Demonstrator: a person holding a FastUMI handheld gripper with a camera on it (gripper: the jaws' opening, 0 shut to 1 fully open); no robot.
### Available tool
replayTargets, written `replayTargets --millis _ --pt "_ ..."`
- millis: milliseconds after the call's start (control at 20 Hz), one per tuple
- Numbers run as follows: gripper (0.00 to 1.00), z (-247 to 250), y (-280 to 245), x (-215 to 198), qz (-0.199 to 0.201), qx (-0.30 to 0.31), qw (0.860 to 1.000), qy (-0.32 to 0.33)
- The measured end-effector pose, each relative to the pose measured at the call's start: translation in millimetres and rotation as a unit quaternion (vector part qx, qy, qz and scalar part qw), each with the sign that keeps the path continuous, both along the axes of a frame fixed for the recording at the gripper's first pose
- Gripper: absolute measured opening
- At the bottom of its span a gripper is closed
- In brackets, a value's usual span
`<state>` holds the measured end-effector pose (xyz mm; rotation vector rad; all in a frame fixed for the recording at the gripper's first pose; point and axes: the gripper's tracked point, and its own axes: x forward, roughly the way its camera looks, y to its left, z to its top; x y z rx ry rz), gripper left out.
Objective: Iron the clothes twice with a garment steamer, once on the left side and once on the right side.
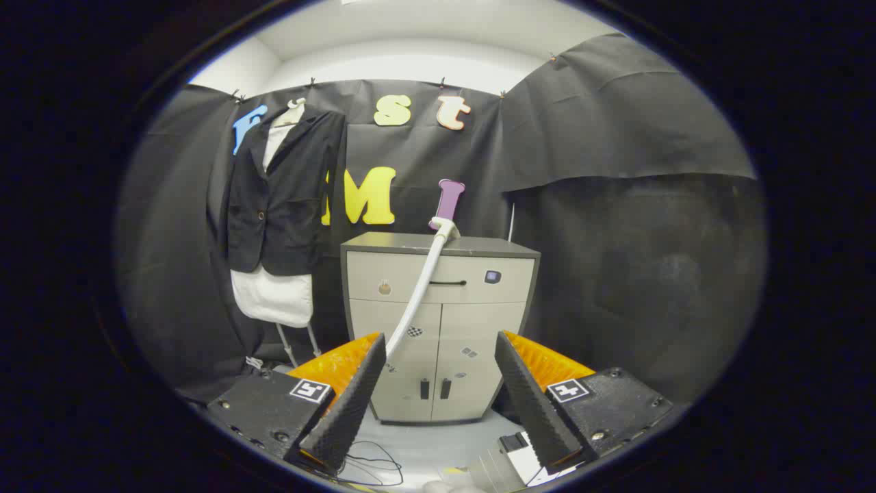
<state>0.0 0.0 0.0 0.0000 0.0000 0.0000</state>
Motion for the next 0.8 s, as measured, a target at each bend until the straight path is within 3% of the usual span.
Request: replayTargets --millis 800 --pt "1.00 -7 7 8 -0.003 0.007 1.000 0.012"
